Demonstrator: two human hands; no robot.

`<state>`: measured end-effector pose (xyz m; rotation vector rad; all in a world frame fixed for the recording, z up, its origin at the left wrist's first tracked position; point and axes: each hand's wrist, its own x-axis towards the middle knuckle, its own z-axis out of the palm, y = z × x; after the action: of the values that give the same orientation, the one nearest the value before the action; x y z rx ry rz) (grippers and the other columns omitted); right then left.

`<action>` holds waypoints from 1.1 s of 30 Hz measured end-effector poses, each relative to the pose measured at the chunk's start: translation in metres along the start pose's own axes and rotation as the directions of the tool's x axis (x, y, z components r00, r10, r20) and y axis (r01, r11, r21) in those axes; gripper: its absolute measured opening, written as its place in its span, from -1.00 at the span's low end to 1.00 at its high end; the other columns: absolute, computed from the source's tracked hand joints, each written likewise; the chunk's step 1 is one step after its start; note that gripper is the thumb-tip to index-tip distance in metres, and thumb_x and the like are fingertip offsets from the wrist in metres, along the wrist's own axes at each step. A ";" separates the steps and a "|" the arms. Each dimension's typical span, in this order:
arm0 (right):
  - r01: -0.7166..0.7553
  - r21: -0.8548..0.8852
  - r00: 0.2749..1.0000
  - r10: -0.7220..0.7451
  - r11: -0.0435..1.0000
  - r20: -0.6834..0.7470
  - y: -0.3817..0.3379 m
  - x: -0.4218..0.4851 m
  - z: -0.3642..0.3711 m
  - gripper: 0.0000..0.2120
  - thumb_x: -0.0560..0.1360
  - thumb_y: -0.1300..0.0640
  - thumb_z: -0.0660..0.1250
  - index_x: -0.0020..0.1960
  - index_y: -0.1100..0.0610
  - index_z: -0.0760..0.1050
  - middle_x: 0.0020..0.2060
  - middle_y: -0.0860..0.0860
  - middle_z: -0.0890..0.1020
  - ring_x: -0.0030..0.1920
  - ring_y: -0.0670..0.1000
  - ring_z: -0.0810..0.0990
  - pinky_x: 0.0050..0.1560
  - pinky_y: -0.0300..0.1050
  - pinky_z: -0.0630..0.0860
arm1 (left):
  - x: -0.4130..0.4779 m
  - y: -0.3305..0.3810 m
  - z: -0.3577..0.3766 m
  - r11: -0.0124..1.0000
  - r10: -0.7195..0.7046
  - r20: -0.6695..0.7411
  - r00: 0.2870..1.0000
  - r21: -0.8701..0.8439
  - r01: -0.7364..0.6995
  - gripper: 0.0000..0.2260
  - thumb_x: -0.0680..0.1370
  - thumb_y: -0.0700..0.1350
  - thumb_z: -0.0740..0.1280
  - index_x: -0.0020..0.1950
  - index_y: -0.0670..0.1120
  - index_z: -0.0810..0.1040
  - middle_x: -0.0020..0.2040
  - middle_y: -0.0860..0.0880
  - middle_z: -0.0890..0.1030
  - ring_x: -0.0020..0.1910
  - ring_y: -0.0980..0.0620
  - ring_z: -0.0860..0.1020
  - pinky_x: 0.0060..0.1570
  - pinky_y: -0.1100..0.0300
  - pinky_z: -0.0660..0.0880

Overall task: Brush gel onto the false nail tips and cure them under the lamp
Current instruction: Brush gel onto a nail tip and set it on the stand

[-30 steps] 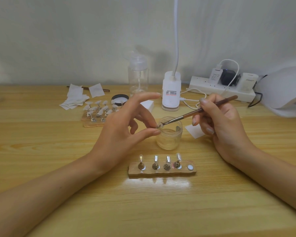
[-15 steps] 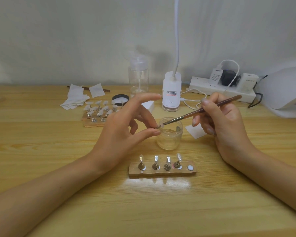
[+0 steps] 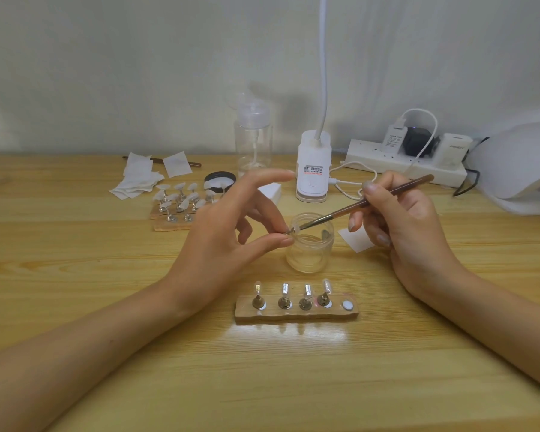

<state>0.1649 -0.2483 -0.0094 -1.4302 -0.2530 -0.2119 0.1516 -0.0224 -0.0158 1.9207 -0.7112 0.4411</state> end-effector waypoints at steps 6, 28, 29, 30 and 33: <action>0.078 0.061 0.997 -0.079 0.995 0.017 -0.002 -0.001 -0.001 -0.76 0.62 0.12 0.23 -0.22 0.07 0.32 -0.43 0.08 0.61 -0.59 -0.11 0.25 -0.53 -0.34 0.23 | 0.000 0.001 0.000 1.000 0.002 0.000 1.000 0.006 -0.002 -0.46 0.47 -0.07 0.51 0.41 0.06 0.43 -0.16 0.14 0.65 -0.11 0.05 0.65 -0.28 0.27 0.45; 0.097 -0.001 0.995 -0.097 0.995 0.006 -0.001 -0.003 0.000 -0.75 0.64 0.23 0.19 -0.22 0.13 0.31 -0.48 0.10 0.58 -0.59 -0.12 0.30 -0.55 -0.33 0.22 | 0.000 0.000 0.000 1.000 -0.014 0.007 1.000 -0.006 0.014 -0.44 0.46 -0.09 0.53 0.41 0.10 0.42 -0.17 0.15 0.64 -0.12 0.04 0.66 -0.28 0.24 0.47; 0.098 -0.001 0.995 -0.098 0.995 0.003 -0.001 -0.003 0.000 -0.74 0.64 0.23 0.19 -0.23 0.13 0.31 -0.48 0.11 0.57 -0.59 -0.12 0.31 -0.55 -0.33 0.22 | 0.000 0.000 0.000 1.000 -0.014 0.008 1.000 -0.009 0.014 -0.44 0.46 -0.09 0.53 0.41 0.10 0.42 -0.17 0.15 0.65 -0.12 0.05 0.66 -0.28 0.25 0.47; 0.102 0.002 0.995 -0.102 0.995 -0.001 -0.001 -0.003 0.000 -0.74 0.64 0.23 0.19 -0.23 0.12 0.31 -0.48 0.11 0.57 -0.59 -0.12 0.31 -0.55 -0.34 0.22 | 0.000 0.000 0.000 1.000 -0.013 0.009 1.000 -0.012 0.013 -0.44 0.46 -0.09 0.53 0.41 0.11 0.42 -0.17 0.15 0.65 -0.12 0.05 0.66 -0.28 0.25 0.46; 0.143 0.026 0.990 -0.143 0.989 -0.009 -0.002 -0.003 0.000 -0.75 0.64 0.20 0.20 -0.21 0.12 0.31 -0.47 0.08 0.59 -0.59 -0.11 0.29 -0.54 -0.32 0.22 | 0.000 0.000 -0.001 1.000 -0.013 0.010 1.000 -0.024 0.013 -0.44 0.45 -0.03 0.50 0.42 0.11 0.41 -0.17 0.14 0.65 -0.12 0.05 0.67 -0.28 0.26 0.47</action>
<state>0.1617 -0.2490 -0.0084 -1.3852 -0.3521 -0.3298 0.1509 -0.0216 -0.0154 1.9055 -0.7074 0.4135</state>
